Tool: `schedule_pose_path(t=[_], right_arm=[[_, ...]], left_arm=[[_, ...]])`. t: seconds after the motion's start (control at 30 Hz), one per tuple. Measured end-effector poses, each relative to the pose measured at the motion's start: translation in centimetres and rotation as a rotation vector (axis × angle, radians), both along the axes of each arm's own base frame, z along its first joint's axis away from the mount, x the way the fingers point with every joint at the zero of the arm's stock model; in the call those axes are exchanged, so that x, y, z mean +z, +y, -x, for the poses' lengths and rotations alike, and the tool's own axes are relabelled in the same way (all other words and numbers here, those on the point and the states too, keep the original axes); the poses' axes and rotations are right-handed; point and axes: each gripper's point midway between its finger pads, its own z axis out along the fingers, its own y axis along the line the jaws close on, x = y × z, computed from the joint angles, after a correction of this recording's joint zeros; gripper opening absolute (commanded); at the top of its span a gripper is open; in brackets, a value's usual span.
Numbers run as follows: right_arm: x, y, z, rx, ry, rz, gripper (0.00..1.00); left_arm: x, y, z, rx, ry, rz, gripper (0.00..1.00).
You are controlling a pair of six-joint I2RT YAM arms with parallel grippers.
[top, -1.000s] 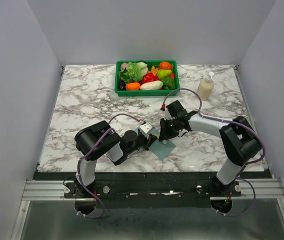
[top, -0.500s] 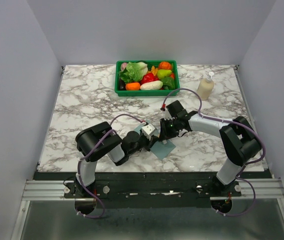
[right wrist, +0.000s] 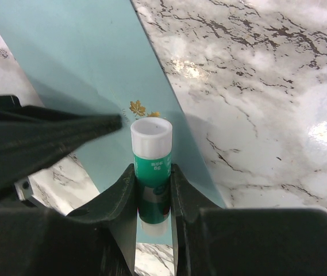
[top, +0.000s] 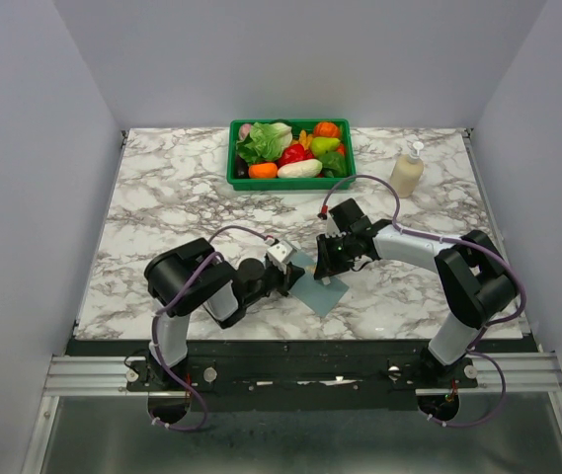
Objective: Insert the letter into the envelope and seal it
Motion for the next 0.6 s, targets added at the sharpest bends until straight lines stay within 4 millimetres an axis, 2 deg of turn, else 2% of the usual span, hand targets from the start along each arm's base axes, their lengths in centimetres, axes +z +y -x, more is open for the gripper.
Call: schedule_pose_path(t=[0.33, 0.6], right_arm=[[0.0, 0.1, -0.2, -0.001, -0.007, -0.005, 0.01], [0.0, 0.1, -0.1, -0.001, -0.007, -0.005, 0.01]], left_arm=[[0.1, 2.8, -2.3, 0.078, 0.001, -0.028, 0.0], [0.3, 4.3, -2.6, 0.121, 0.009, -0.087, 0.0]])
